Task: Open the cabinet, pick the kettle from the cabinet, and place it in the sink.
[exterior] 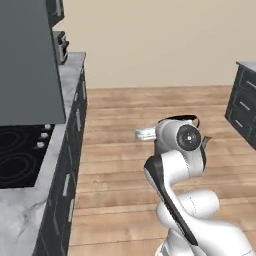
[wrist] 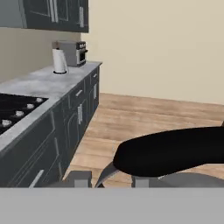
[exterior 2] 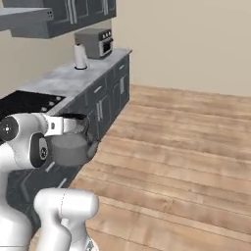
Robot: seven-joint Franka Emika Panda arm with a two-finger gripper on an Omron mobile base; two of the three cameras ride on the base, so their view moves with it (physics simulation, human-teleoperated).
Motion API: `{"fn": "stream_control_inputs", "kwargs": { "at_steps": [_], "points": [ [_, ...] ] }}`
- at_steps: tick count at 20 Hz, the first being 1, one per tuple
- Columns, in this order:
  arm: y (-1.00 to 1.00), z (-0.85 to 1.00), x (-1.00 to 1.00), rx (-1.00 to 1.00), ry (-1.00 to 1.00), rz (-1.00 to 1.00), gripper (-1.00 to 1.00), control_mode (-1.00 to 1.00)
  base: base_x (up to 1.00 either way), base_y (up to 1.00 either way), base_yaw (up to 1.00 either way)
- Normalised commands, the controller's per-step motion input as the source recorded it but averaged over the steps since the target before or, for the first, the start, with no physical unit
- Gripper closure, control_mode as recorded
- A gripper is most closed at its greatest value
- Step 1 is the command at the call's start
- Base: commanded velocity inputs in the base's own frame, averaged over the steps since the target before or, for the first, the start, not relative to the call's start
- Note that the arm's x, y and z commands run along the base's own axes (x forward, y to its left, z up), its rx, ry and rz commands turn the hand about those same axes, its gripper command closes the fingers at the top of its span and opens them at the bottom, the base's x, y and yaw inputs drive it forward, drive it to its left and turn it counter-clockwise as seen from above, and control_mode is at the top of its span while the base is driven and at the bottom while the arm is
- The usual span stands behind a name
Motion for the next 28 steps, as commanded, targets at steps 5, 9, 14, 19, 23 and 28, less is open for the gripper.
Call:
{"fn": "stream_control_inputs", "kwargs": {
  "at_steps": [5,9,14,19,23,28],
  "points": [
    [0.00,0.00,0.00,0.00,0.00,0.00,1.00,1.00,0.00,0.04,-1.00],
    [0.00,0.00,0.00,0.00,0.00,0.00,1.00,1.00,0.00,0.04,-1.00],
    [0.00,0.00,0.00,0.00,0.00,0.00,1.00,1.00,0.00,0.04,-1.00],
    [0.00,0.00,0.00,0.00,0.00,0.00,1.00,1.00,0.00,0.03,-0.99],
    [0.00,0.00,0.00,0.00,0.00,0.00,1.00,1.00,0.31,0.02,-0.61],
    [0.00,0.00,0.00,0.00,0.00,0.00,1.00,1.00,0.63,0.01,-0.17]
  ]
}}
